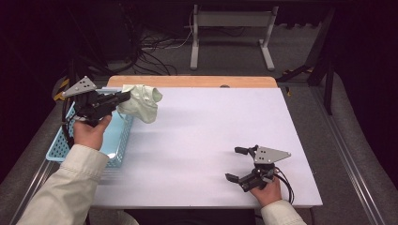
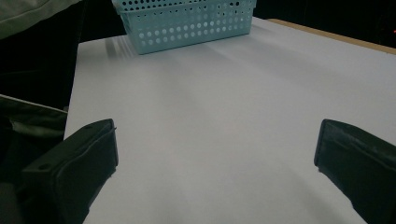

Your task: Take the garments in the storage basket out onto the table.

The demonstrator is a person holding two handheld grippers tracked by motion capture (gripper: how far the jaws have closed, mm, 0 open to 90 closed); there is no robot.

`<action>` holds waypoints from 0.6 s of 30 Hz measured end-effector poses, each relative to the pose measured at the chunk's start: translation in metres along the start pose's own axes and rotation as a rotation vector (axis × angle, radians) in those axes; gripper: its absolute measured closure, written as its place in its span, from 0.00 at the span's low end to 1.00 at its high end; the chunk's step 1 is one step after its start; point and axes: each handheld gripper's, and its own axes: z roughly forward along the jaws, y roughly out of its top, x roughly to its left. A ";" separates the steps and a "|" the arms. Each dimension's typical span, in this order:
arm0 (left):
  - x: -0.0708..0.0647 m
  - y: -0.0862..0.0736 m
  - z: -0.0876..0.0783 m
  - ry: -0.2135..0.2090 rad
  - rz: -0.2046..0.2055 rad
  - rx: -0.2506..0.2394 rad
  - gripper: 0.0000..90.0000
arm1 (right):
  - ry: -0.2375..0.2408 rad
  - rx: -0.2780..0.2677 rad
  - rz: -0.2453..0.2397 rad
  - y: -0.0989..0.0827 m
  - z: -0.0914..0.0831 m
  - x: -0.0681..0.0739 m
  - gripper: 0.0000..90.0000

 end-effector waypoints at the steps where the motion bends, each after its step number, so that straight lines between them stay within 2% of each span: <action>1: -0.002 0.001 0.003 -0.003 0.001 -0.002 0.96 | 0.000 0.000 0.000 0.000 0.000 0.000 0.00; 10: -0.019 0.008 0.033 -0.048 0.017 -0.002 0.96 | 0.002 -0.001 0.000 0.000 0.000 0.000 0.00; 18: -0.032 0.004 0.060 -0.083 0.027 0.008 0.96 | 0.003 -0.001 -0.002 0.000 0.000 0.000 0.00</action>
